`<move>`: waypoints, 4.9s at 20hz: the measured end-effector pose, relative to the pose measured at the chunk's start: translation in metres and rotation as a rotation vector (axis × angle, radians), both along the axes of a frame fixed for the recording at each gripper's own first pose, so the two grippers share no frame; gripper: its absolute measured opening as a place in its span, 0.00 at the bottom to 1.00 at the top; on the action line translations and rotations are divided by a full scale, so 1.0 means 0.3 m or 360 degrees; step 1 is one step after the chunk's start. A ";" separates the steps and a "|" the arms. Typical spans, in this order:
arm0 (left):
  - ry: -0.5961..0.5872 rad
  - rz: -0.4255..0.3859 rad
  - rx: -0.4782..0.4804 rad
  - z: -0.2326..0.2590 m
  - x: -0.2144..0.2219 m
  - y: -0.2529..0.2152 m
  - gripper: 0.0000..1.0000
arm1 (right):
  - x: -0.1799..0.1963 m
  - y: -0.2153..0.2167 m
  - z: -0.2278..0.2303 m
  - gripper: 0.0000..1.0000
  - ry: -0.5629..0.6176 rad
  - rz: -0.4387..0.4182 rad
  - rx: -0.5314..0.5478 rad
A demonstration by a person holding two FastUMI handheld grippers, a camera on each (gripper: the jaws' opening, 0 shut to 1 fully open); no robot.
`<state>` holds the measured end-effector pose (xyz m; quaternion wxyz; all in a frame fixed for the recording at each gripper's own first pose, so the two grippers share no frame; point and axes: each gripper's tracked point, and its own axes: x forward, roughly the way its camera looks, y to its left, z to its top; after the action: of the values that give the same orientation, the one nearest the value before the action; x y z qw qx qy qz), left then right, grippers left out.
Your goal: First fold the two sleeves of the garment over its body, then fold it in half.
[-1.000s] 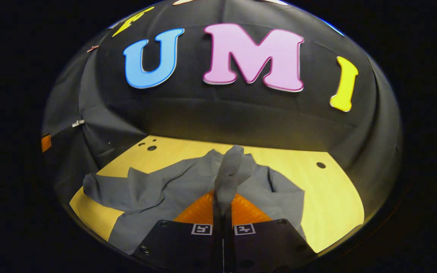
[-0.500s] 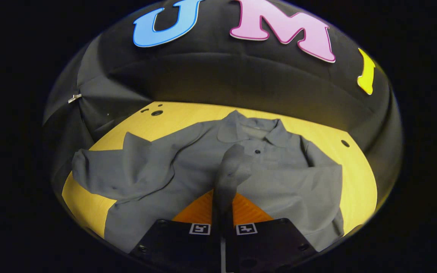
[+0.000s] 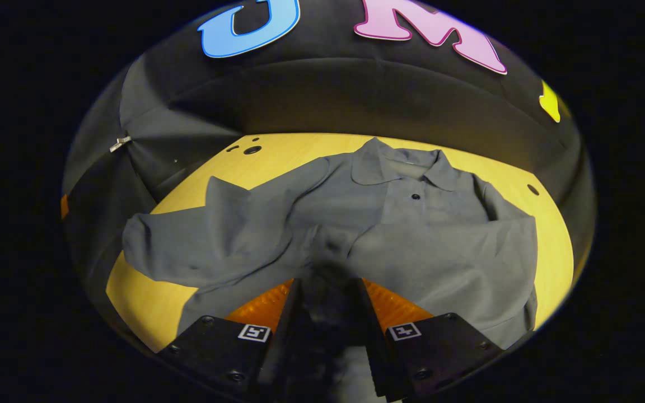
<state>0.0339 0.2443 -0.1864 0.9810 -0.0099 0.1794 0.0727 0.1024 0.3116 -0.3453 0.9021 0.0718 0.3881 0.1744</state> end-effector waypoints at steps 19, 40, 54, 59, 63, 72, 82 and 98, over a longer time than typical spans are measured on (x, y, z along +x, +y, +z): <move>0.0402 0.0073 0.0014 -0.560 0.193 0.156 0.95 | -0.260 -0.511 0.351 0.62 -0.0156 -0.0288 -0.0123; 0.0406 0.0156 -0.0074 -0.472 0.242 0.071 0.06 | -0.307 -0.818 0.375 0.62 -0.0182 -0.0424 -0.0073; 0.0031 -0.0366 -0.0160 0.075 0.360 -0.679 0.06 | -0.306 -1.045 0.294 0.63 -0.0138 -0.0540 -0.0011; 0.0066 -0.0552 -0.0229 0.058 0.376 -1.004 0.07 | -0.325 -1.162 0.256 0.63 -0.0110 -0.0597 -0.0002; 0.0091 -0.0641 -0.0247 0.026 0.401 -1.211 0.07 | -0.339 -1.263 0.210 0.63 -0.0079 -0.0630 -0.0006; 0.0271 -0.0781 -0.0150 -0.205 0.414 -1.549 0.06 | -0.346 -1.430 0.076 0.63 0.0038 -0.0656 0.0000; 0.0499 -0.0818 -0.0055 -0.513 0.439 -1.688 0.19 | -0.339 -1.499 -0.024 0.63 0.0134 -0.0594 -0.0019; 0.0451 -0.1154 -0.0305 -0.402 0.247 -1.907 0.85 | -0.394 -1.453 -0.032 0.63 0.0180 -0.0567 0.0021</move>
<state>0.1081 -0.3278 -0.3070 0.9032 -0.0272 0.3108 -0.2947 -0.0159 -0.1242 -0.3549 0.8950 0.1551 0.4181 0.0103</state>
